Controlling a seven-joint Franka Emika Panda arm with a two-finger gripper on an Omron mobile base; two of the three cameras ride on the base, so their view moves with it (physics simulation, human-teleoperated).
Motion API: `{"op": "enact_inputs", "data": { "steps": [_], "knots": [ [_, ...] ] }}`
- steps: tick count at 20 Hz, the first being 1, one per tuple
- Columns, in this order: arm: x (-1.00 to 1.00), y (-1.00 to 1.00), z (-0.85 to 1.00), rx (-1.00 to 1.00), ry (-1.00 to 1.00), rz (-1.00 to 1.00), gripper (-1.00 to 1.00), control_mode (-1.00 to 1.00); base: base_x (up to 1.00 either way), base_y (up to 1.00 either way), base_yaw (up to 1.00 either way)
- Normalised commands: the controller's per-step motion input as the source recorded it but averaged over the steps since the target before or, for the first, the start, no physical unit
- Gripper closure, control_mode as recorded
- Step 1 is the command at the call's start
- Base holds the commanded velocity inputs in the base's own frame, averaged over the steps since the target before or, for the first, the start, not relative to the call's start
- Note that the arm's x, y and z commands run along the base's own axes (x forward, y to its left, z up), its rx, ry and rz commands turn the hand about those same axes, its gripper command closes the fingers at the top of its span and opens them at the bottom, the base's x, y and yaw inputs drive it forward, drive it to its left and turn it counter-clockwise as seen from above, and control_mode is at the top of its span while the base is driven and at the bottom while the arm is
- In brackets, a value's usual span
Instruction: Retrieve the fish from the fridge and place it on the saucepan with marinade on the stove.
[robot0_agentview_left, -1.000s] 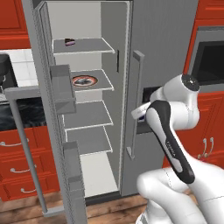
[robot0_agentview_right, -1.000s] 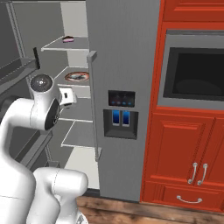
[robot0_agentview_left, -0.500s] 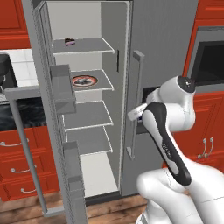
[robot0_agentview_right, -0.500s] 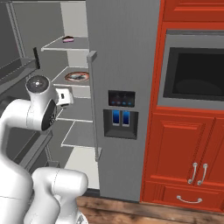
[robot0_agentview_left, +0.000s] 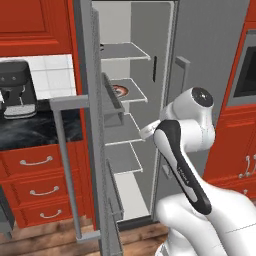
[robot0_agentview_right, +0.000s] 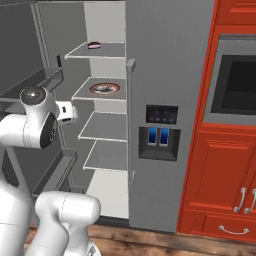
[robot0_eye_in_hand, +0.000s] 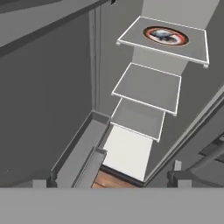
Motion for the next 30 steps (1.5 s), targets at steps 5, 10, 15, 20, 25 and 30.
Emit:
{"op": "enact_inputs", "data": {
  "steps": [5, 10, 15, 20, 25, 30],
  "knots": [
    [0.00, 0.00, 0.00, 0.00, 0.00, 0.00, -1.00, 1.00, 0.35, -0.19, 0.01],
    [0.00, 0.00, 0.00, 0.00, 0.00, 0.00, -1.00, 1.00, 0.61, -0.09, 0.00],
    [0.00, 0.00, 0.00, 0.00, 0.00, 0.00, -1.00, 1.00, 0.90, -0.02, 0.00],
    [0.00, 0.00, 0.00, 0.00, 0.00, 0.00, -1.00, 1.00, 0.90, -0.01, 0.00],
    [0.00, 0.00, 0.00, 0.00, 0.00, 0.00, -1.00, 1.00, 0.82, 0.00, 0.00],
    [0.18, 0.00, 0.00, 0.00, 0.00, -0.03, -1.00, -1.00, 0.40, 0.00, 0.00]
  ]
}}
